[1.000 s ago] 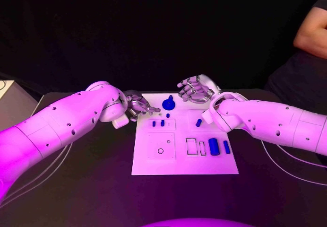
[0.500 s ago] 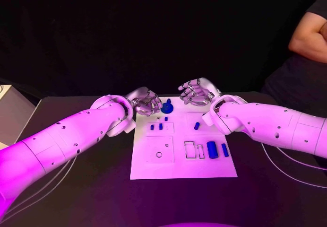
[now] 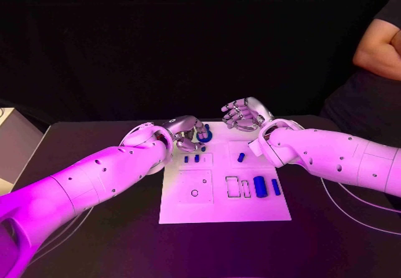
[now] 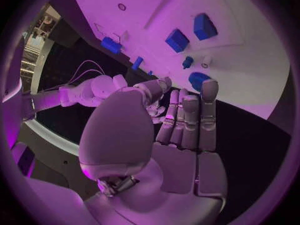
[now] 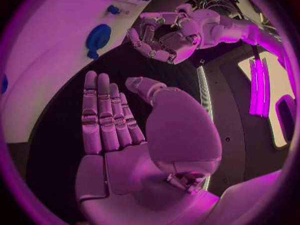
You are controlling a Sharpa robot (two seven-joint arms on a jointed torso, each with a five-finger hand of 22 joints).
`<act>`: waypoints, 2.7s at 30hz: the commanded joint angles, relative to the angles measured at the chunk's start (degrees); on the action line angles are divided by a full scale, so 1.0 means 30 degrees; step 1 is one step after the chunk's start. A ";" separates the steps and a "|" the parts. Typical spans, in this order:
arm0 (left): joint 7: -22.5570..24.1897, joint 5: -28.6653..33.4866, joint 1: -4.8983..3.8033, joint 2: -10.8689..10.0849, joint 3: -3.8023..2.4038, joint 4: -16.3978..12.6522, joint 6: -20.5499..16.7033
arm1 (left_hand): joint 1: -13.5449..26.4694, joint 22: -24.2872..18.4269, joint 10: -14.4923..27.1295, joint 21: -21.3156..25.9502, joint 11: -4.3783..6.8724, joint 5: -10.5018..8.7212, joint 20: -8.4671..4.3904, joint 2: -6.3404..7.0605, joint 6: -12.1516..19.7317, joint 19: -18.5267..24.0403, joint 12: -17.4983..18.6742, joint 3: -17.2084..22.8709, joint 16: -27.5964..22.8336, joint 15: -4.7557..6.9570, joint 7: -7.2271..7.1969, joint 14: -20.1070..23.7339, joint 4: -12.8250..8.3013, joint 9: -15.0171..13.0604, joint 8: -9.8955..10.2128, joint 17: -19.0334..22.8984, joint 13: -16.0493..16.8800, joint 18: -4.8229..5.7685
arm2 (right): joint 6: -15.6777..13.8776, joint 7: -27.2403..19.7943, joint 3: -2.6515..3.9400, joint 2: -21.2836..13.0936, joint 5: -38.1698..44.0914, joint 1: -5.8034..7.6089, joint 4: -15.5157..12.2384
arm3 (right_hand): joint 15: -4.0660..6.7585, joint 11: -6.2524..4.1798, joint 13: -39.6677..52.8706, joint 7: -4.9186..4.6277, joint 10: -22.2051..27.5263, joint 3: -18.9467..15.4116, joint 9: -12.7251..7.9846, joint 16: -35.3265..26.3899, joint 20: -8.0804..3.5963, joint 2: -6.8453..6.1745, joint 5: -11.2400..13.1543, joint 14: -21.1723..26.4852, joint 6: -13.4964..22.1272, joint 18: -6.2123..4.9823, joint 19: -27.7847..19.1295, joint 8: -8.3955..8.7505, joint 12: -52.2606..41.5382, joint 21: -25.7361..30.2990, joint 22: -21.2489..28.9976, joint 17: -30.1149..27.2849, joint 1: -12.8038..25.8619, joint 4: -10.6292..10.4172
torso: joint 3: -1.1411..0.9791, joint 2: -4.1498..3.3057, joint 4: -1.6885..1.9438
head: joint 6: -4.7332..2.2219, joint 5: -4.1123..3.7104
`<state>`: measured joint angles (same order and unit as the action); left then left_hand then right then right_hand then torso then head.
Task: Assemble the parts on the task board
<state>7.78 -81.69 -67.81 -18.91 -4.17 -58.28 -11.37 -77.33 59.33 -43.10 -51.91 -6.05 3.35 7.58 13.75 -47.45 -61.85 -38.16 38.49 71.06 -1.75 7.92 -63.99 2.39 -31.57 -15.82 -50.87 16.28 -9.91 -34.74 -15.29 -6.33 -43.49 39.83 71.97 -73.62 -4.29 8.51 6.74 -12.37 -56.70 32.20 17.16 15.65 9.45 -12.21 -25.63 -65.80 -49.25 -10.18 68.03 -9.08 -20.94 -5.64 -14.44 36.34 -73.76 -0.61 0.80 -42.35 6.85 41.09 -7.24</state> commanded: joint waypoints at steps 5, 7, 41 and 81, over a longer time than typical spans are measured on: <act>-0.0929 -0.2343 0.0002 0.0535 0.0041 0.0495 0.1111 | 0.0370 0.0748 -0.0092 -0.0986 0.0205 -0.0023 -0.0272 0.0128 -0.0238 -0.0818 -0.0363 -0.0054 0.0964 0.0264 -0.0247 -0.0710 0.0248 0.0173 0.0110 -0.0692 -0.0106 0.0285 | -0.0335 -0.0548 0.0014 0.0063 -0.0111 0.0010 -0.0012 | -0.0107 0.0069 -0.0222 -0.0162 0.0281 0.0067 -0.0064 -0.0429 0.0021 0.0067 -0.0121 0.0276 0.0018 0.0095 -0.0229 0.0019 0.0203 0.0093 0.0093 -0.0159 0.0069 0.0135 | -0.0005 -0.0015 -0.0007 | -0.0125 -0.0069; -0.1069 -0.2580 0.0002 0.0606 0.0050 0.0576 0.1309 | 0.0597 0.1066 -0.0241 -0.1394 0.0246 -0.0050 -0.0286 0.0243 -0.0312 -0.1132 -0.0560 -0.0350 0.1334 0.0272 -0.0287 -0.1042 0.0393 0.0222 0.0132 -0.1062 -0.0093 0.0389 | -0.0320 -0.0549 0.0015 0.0070 -0.0114 0.0020 -0.0006 | -0.0129 0.0080 -0.0275 -0.0168 0.0288 0.0089 -0.0069 -0.0532 0.0034 0.0083 -0.0121 0.0330 0.0009 0.0103 -0.0270 0.0012 0.0223 0.0108 0.0113 -0.0206 0.0077 0.0141 | -0.0010 -0.0016 -0.0004 | -0.0107 -0.0076; -0.1804 -0.3154 0.0136 0.1572 0.0203 0.1791 0.1419 | -0.0207 0.1412 -0.0669 -0.1830 0.0274 -0.0034 -0.0199 -0.0291 -0.0859 -0.1387 -0.0468 -0.0103 0.1845 0.0152 -0.0196 -0.1009 0.0171 0.0540 0.0335 -0.0634 -0.0571 0.0469 | -0.0205 -0.0511 0.0037 0.0138 -0.0105 0.0315 -0.0236 | -0.0145 0.0094 -0.0331 -0.0190 0.0267 0.0098 -0.0072 -0.0630 0.0047 0.0093 -0.0117 0.0354 -0.0014 0.0108 -0.0296 -0.0003 0.0232 0.0114 0.0129 -0.0259 0.0110 0.0134 | -0.0010 -0.0221 -0.0064 | 0.0036 -0.0206; -0.1071 -0.1109 0.0277 0.1247 0.0578 0.1520 -0.0528 | -0.0384 0.3900 -0.4576 -0.5073 0.0731 -0.0044 -0.0457 -0.1162 -0.3269 -0.3540 0.1689 0.0471 0.3707 0.0527 -0.0075 -0.3901 -0.0998 0.0593 0.0559 -0.3138 -0.1760 0.1116 | -0.0030 -0.0454 0.0038 0.0164 -0.0094 0.0403 -0.0282 | -0.0150 0.0103 -0.0394 -0.0206 0.0233 0.0107 -0.0075 -0.0703 0.0052 0.0109 -0.0119 0.0313 -0.0045 0.0105 -0.0294 -0.0020 0.0236 0.0101 0.0140 -0.0306 0.0131 0.0138 | 0.0029 -0.0175 -0.0039 | 0.0032 -0.0227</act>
<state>3.63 -87.55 -67.01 -15.13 -2.43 -53.32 -11.27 -79.02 70.99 -56.48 -66.96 -3.82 3.33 6.15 10.24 -56.86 -72.08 -33.27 40.20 82.02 -0.09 7.79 -75.26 -0.62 -29.67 -14.28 -60.40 11.06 -7.03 -35.47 -16.04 -6.26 -43.04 39.42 73.17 -74.44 -4.71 8.76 5.61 -12.23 -56.14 32.35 17.01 13.93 9.54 -12.22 -25.63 -64.99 -49.11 -10.18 67.52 -9.07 -20.57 -5.64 -14.10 35.47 -73.75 -0.48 0.86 -42.87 6.72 41.31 -7.95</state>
